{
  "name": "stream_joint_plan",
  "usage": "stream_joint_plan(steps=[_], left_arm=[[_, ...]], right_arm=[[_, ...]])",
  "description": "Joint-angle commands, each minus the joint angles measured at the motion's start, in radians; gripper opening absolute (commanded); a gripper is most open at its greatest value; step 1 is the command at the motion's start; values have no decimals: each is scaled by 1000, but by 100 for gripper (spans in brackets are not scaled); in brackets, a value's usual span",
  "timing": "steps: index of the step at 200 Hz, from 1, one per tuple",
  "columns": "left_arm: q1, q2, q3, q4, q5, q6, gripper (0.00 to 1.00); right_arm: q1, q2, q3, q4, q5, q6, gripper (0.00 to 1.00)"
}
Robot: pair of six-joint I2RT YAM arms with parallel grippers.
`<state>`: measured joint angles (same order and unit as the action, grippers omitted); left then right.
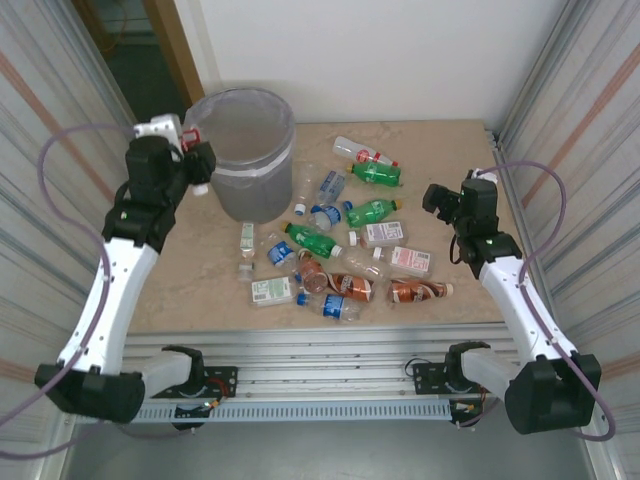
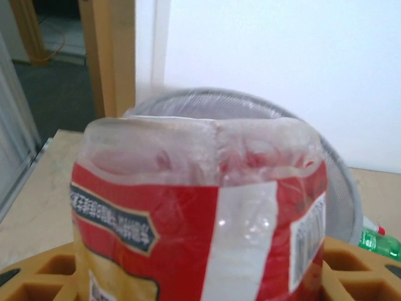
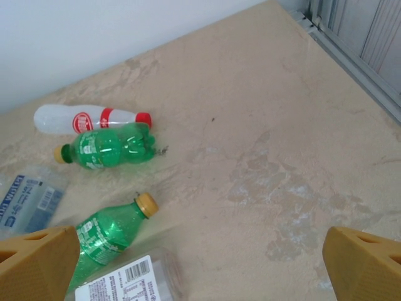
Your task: Put the plastic bottles in the bin
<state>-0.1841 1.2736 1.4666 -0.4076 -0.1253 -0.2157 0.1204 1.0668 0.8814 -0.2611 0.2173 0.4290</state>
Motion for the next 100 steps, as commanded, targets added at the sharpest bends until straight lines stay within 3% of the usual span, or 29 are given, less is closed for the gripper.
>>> stream_joint_plan(steps=[1,52,100], left_arm=[[3,107,129,3,65,83,35],[-23,323,328,-5,56,127,35],[-23,441,412,-51,48,168,35]], right_arm=[[9,-30,41,-49,23,36,98],[13,-41,37,-50,-10,61,98],[19,-45,35,-53,-14,63,98]])
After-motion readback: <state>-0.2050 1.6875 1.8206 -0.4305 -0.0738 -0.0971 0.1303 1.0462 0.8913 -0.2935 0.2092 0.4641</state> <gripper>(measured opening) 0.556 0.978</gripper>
